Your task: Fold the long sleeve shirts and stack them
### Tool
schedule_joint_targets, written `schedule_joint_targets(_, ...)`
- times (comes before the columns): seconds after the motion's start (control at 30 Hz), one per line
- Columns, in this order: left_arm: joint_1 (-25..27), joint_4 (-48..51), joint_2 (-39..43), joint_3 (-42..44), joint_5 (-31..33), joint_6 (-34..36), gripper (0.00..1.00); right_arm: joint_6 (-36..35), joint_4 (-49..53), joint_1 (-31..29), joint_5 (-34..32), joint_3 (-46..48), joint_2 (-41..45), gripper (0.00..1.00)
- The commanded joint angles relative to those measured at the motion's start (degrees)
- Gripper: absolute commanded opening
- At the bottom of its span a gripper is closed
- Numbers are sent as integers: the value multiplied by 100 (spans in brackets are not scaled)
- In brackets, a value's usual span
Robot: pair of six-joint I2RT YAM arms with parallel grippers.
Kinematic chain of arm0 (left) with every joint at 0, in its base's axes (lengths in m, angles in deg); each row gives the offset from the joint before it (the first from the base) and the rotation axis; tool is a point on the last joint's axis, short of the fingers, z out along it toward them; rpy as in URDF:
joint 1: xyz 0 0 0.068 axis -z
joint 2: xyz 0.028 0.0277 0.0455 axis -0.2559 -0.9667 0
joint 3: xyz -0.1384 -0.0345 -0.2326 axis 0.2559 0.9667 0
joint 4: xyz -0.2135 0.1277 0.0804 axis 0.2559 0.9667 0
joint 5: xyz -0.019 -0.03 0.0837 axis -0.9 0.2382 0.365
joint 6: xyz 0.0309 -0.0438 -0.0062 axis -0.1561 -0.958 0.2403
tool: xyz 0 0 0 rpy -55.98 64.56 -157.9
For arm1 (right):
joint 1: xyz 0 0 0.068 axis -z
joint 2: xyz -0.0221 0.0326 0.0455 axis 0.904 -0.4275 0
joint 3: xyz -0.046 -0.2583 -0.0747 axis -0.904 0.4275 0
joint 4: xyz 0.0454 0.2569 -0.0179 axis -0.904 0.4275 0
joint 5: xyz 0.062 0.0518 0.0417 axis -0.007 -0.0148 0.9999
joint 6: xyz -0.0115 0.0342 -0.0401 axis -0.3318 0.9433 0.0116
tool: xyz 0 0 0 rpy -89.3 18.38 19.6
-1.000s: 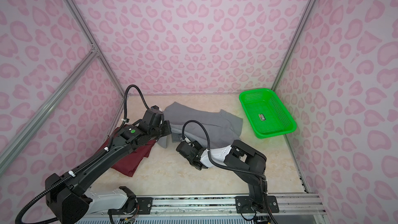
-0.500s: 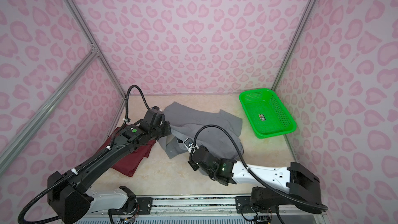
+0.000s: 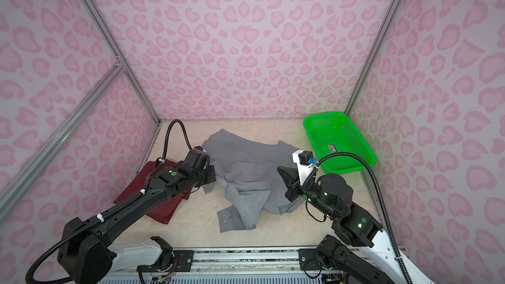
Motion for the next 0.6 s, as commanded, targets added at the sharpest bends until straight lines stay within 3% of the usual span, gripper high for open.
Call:
schedule_joint_targets(0.0, 25, -281, 46, 341, -309, -89, 4, 546, 1425, 556, -63, -69, -451, 0)
schedule_joint_targets(0.03, 49, -344, 42, 464, -368, -136, 4, 430, 1279, 593, 443, 15, -531, 1)
schedule_joint_targets(0.1, 109, -400, 5, 579, -398, -220, 4, 726, 739, 373, 934, 338, -480, 16)
schedule_joint_targets(0.17, 154, -424, -19, 598, -400, -281, 4, 1112, 203, -412, 559, 745, -276, 34)
schedule_joint_targets(0.27, 192, -428, -56, 505, -398, -321, 4, 1539, -116, -1786, -488, 1273, -170, 49)
schedule_joint_targets(0.37, 203, -387, -140, 338, -361, -338, 4, 1989, -345, -2930, -1296, 1778, -432, 53)
schedule_joint_targets(0.47, 203, -290, -192, 198, -281, -363, 4, 2478, -372, -3599, -1884, 2125, -820, 54)
schedule_joint_targets(0.57, 202, -319, -140, 187, -243, -436, 4, 3147, -905, -4014, -2011, 2538, -1242, 55)
